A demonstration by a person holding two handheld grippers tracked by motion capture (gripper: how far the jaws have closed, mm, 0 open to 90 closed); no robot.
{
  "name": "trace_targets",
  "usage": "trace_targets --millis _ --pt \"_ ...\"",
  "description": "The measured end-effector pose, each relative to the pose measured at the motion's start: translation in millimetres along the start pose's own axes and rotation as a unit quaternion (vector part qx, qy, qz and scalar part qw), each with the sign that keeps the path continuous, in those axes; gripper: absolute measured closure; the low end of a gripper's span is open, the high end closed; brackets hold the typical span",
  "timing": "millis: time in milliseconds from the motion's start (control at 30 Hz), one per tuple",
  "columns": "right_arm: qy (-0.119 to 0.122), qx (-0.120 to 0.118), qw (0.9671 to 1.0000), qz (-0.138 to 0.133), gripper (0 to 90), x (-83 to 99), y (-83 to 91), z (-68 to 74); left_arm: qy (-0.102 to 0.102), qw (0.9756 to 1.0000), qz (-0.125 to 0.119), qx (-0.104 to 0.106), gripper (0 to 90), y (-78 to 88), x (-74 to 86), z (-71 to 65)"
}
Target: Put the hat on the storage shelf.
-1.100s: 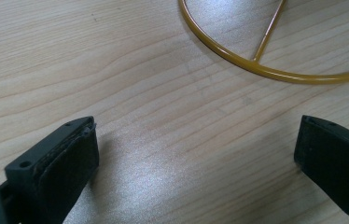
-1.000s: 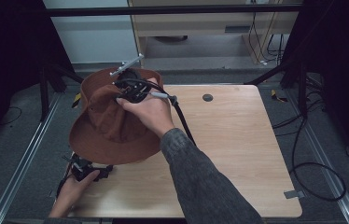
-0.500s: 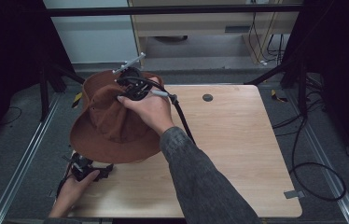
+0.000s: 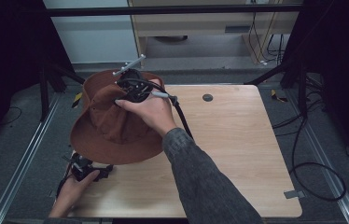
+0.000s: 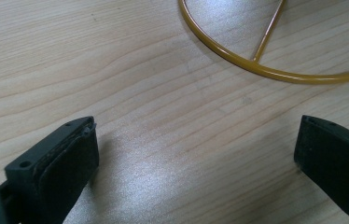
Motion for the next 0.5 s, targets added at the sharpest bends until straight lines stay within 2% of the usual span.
trace_targets --millis 167,500 --pt "0.008 0.005 1.0 0.001 39.6 -0.3 2.7 4.0 0.004 1.0 -0.004 -0.001 0.0 -0.5 -0.3 -0.5" --pt "0.015 0.009 0.9998 -0.004 27.5 -1.3 11.6 9.0 0.002 1.0 -0.002 0.0 0.0 -0.2 -0.1 -0.2"
Point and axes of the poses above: each handheld gripper's, and its own axes: y roughly backward along the jaws, x roughly out of its underside, z roughly to its left, the point moved 6 cm from there along -y, roughly forward along the jaws, and after that the axes turned 8 degrees about -z, right-handed, at the moved point
